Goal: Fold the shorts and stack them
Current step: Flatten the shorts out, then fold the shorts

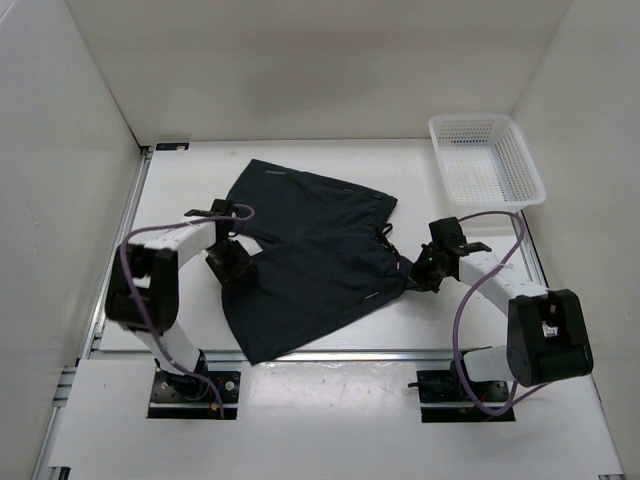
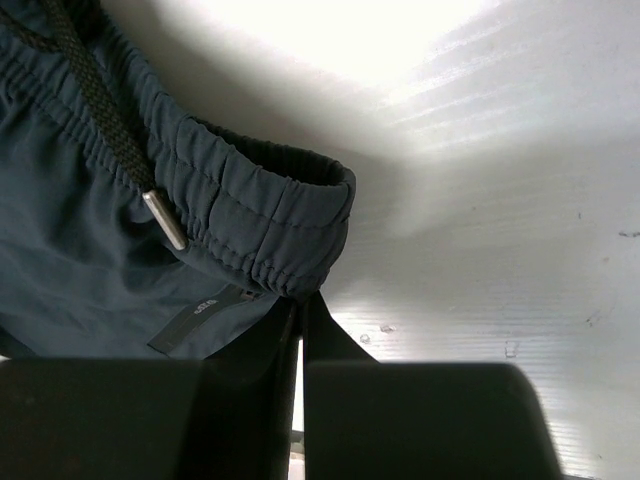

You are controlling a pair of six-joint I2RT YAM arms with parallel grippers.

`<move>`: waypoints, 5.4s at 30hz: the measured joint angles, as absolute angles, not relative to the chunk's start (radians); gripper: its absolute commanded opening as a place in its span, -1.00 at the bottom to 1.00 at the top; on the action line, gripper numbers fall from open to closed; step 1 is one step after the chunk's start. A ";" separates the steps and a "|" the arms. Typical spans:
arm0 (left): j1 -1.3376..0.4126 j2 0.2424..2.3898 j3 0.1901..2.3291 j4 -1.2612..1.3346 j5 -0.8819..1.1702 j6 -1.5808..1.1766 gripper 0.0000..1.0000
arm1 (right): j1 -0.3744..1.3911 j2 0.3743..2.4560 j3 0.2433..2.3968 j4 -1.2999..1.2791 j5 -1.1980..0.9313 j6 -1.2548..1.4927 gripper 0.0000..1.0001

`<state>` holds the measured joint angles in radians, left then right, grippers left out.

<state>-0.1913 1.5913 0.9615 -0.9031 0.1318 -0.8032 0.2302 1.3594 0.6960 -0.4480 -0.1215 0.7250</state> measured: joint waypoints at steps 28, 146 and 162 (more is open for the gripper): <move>-0.167 1.742 1.420 -1.066 -0.055 -0.635 0.67 | 0.364 1.429 0.708 -0.422 -0.061 0.951 -1.00; -0.093 2.368 1.996 -0.915 0.126 -0.535 -0.79 | 0.191 1.761 1.008 -0.364 -0.224 0.769 -0.96; -0.102 2.209 1.807 -0.903 0.111 -0.540 -0.79 | 0.164 1.761 1.109 -0.546 -0.114 0.588 -1.00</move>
<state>-0.1020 2.2093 1.8072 -0.9028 0.1108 -0.5400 0.1638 1.7615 1.1088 -0.5465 -0.1139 0.5880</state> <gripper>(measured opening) 0.123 0.057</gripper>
